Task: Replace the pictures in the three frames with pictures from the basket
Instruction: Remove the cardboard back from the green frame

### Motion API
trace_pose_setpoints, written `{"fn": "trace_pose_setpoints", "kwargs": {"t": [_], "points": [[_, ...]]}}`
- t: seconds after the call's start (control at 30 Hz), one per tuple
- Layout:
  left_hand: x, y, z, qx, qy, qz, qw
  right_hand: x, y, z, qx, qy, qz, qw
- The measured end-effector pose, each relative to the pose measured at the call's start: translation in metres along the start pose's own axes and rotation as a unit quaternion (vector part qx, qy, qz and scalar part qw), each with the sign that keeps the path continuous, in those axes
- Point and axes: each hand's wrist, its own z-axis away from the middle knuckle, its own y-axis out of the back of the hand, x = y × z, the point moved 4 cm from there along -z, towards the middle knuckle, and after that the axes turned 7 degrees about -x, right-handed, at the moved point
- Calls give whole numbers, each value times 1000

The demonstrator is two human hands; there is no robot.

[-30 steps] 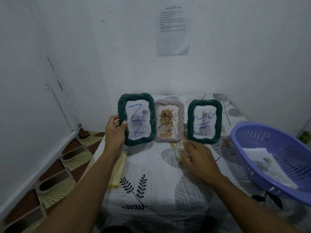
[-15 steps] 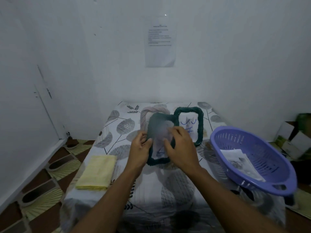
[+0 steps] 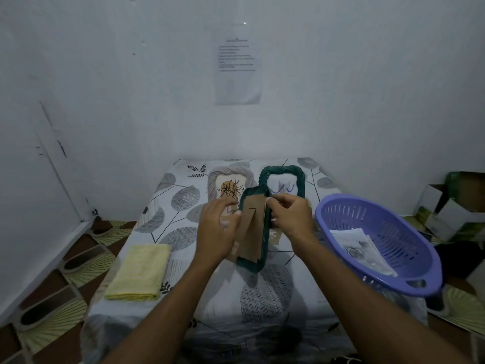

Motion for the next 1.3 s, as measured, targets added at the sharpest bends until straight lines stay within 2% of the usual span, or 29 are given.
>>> {"fn": "trace_pose_setpoints", "kwargs": {"t": [0.07,0.13,0.2,0.33,0.47,0.67,0.93,1.17,1.3], "points": [[-14,1,-5,-19,94,9,995,6,5,-1,-21,-16,-33,999],[-26,-2,-6,-77,195,80,975,9,7,-1,-42,-34,-53,997],[-35,-5,-3,-112,222,140,958,13,8,-1,-48,-47,-50,997],[-41,-7,4,-112,186,113,970,28,8,-2,-30,-57,-15,998],[-44,-9,8,-96,152,102,978,38,6,1,-23,-33,38,998],[-43,-9,5,-4,163,57,985,47,3,1,-18,-18,74,997],[-45,-29,7,-27,140,-17,990,57,7,1,-13,-3,184,983],[-50,-37,7,-47,111,-22,992,59,14,2,1,10,183,983],[-49,-37,8,-66,113,31,991,64,16,1,-6,-9,146,989]]}}
